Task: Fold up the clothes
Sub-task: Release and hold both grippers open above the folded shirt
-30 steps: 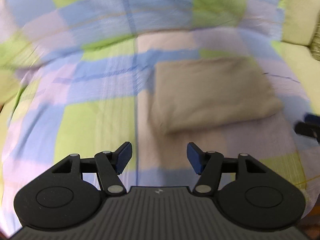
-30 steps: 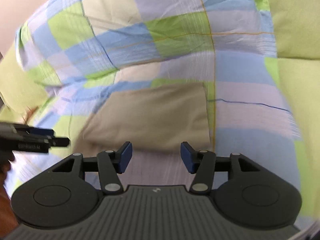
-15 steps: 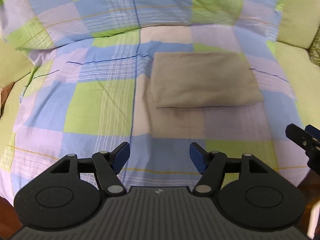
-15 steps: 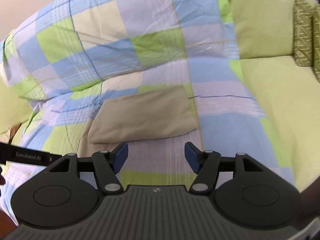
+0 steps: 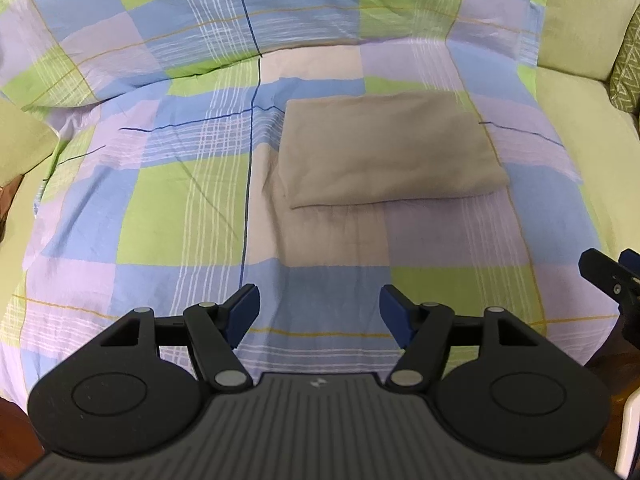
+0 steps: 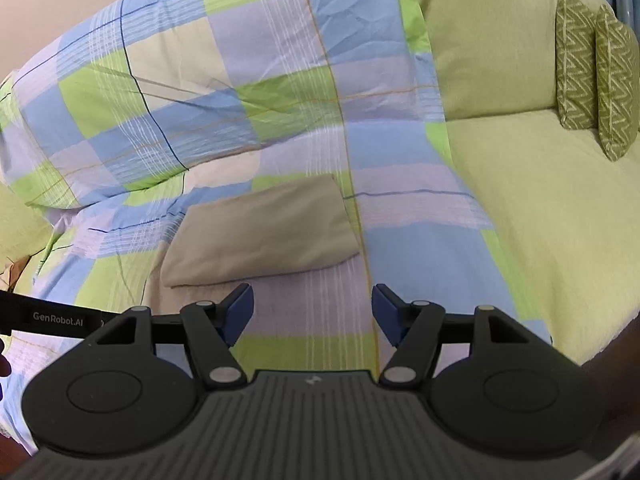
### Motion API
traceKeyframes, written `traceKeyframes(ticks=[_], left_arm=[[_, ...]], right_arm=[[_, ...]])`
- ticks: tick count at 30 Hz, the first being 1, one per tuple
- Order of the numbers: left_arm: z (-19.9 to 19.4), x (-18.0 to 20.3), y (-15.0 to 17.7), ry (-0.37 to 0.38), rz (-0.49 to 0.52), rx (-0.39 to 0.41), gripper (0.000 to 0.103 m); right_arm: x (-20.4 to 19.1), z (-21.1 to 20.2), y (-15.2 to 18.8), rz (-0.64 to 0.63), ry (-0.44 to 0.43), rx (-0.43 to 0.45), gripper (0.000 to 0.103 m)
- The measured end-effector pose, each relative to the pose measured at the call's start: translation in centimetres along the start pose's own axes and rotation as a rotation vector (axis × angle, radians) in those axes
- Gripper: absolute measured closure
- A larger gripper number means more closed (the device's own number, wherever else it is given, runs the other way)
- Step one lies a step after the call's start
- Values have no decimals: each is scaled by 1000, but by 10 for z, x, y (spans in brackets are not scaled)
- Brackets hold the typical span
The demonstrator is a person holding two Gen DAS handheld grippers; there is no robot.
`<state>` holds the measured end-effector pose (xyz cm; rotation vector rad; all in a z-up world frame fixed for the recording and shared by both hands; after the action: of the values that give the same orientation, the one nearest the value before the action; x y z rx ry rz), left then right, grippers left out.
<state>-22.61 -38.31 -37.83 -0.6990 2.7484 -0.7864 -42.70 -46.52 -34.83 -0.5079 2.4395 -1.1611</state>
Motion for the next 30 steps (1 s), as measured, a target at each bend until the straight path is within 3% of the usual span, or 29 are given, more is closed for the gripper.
traceKeyframes(ticks=[15, 24, 30], left_arm=[[37, 7, -5, -33, -20, -61, 35], [60, 6, -14, -67, -70, -93, 35], [68, -4, -8, -36, -148, -118, 33]], right_arm=[[14, 40, -6, -36, -31, -52, 41], [16, 74, -9, -76, -68, -108, 41], [12, 93, -11, -155, -100, -129, 41]])
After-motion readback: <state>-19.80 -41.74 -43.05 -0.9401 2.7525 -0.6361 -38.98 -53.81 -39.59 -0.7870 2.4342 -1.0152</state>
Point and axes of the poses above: each gripper's, at about its wrist camera, not at the fingertips, and z roughly the way its jaws point, x to its right, y to its underside, the point moved 9 cm from there along z, roughly the way its jaws point, and after that the axes turned 9 degrees about x, right-handed, at the moved point
